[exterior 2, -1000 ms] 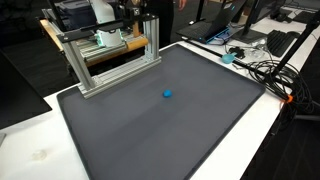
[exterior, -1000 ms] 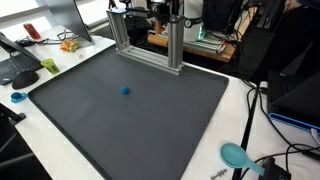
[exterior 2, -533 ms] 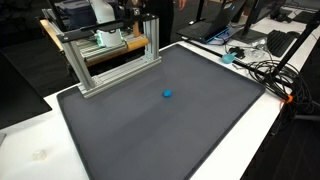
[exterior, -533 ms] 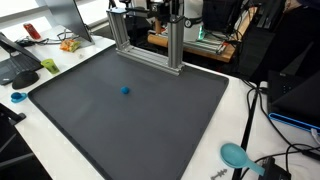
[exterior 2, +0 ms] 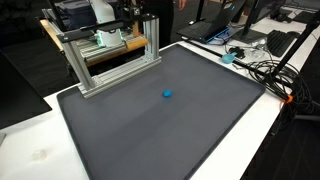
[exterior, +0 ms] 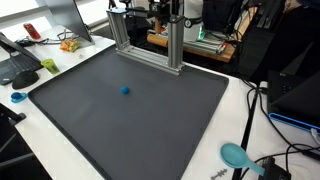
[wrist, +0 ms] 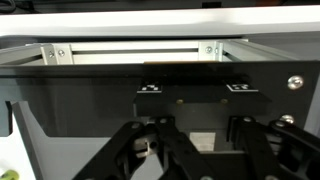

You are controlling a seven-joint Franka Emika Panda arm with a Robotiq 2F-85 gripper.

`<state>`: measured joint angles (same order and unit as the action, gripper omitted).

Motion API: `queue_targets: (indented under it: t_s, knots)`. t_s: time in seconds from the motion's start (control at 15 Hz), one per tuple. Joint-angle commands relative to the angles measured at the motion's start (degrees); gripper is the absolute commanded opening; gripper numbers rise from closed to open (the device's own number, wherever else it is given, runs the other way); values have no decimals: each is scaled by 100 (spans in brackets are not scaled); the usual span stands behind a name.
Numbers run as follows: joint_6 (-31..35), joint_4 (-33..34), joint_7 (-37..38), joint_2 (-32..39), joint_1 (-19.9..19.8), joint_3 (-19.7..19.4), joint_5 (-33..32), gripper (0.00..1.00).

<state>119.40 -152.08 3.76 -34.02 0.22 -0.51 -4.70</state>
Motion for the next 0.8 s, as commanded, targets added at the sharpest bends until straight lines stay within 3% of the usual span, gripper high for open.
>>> queue_targets:
  t_s: [0.0,0.73]
  knots:
    - [-159,-57,23,-129,-35,32,164,22]
    - [491,421,39,283,-45,52,188,22]
